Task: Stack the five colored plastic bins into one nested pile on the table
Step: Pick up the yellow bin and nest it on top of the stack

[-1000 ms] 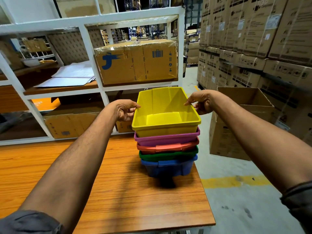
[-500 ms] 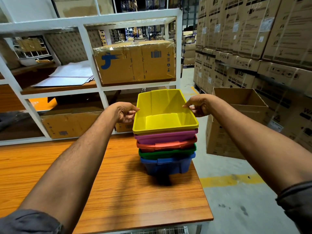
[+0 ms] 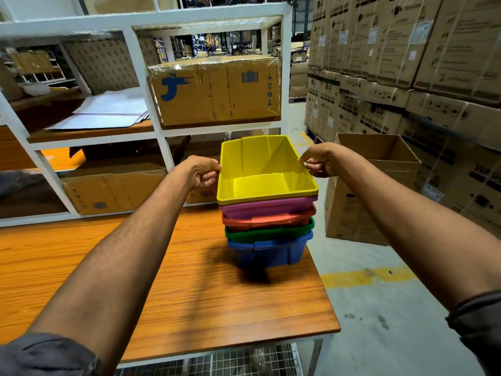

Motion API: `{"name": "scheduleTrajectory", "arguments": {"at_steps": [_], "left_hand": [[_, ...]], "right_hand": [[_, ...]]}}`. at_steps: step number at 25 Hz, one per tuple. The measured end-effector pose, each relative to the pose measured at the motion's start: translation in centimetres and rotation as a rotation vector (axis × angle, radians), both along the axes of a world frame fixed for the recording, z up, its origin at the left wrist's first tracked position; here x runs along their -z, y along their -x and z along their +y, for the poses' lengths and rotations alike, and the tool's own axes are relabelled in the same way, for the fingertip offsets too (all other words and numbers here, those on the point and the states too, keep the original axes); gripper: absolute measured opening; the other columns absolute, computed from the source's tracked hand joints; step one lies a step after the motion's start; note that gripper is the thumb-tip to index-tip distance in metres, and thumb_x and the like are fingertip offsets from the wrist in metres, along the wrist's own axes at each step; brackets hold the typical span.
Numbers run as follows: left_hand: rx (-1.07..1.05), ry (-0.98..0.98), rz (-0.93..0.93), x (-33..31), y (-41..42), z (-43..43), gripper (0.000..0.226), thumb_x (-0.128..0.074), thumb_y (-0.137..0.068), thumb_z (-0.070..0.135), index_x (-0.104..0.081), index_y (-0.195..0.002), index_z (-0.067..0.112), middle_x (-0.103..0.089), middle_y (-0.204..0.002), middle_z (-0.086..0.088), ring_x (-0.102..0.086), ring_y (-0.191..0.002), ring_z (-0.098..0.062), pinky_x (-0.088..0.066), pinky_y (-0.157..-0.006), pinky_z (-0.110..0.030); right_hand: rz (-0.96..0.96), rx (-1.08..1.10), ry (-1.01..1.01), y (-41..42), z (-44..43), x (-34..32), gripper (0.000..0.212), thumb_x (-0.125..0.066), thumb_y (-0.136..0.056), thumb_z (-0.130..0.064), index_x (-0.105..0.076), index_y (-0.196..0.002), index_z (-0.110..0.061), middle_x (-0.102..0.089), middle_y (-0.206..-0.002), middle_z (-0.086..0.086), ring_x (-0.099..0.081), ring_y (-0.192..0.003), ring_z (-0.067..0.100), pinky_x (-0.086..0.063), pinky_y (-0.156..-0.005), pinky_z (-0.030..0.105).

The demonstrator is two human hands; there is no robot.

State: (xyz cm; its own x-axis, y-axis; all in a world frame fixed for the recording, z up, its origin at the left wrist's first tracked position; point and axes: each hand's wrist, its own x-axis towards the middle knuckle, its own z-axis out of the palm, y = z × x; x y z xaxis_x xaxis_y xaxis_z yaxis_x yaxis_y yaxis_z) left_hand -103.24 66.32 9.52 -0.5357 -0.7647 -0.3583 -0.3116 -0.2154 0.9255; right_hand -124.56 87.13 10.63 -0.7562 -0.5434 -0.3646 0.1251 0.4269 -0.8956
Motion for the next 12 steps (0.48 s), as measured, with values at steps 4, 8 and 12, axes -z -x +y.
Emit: {"name": "scheduleTrajectory", "arguments": {"at_steps": [4, 8, 12], "left_hand": [[-0.080, 0.119, 0.097, 0.0, -0.6, 1.2, 0.019, -0.068, -0.094, 0.004, -0.071, -0.106, 0.018, -0.069, -0.129, -0.009, -0.066, -0.117, -0.018, -0.053, -0.077, -0.026], [-0.126, 0.213, 0.064, 0.3, -1.7, 3.7, 0.016, -0.070, -0.093, 0.003, -0.070, -0.098, 0.018, -0.066, -0.132, -0.008, -0.060, -0.128, -0.023, -0.051, -0.094, -0.035], [-0.150, 0.209, -0.001, 1.4, -2.7, 6.0, 0.019, -0.068, -0.094, -0.001, -0.065, -0.087, 0.017, -0.068, -0.124, -0.012, -0.065, -0.114, -0.021, -0.050, -0.077, -0.029]], "right_hand": [[0.121, 0.018, 0.080, -0.8, 1.5, -0.9, 0.016, -0.069, -0.093, -0.004, -0.060, -0.104, -0.012, -0.060, -0.089, 0.002, -0.060, -0.072, 0.008, -0.050, -0.061, 0.025], [0.181, -0.016, 0.063, -1.6, 3.0, -0.9, 0.025, -0.070, -0.092, -0.003, -0.062, -0.115, -0.009, -0.062, -0.092, 0.003, -0.061, -0.081, 0.012, -0.052, -0.070, 0.029], [0.209, -0.075, -0.015, -2.8, 3.7, 0.6, 0.017, -0.071, -0.091, 0.000, -0.059, -0.099, -0.009, -0.066, -0.104, 0.008, -0.064, -0.100, 0.020, -0.052, -0.078, 0.034]]}}
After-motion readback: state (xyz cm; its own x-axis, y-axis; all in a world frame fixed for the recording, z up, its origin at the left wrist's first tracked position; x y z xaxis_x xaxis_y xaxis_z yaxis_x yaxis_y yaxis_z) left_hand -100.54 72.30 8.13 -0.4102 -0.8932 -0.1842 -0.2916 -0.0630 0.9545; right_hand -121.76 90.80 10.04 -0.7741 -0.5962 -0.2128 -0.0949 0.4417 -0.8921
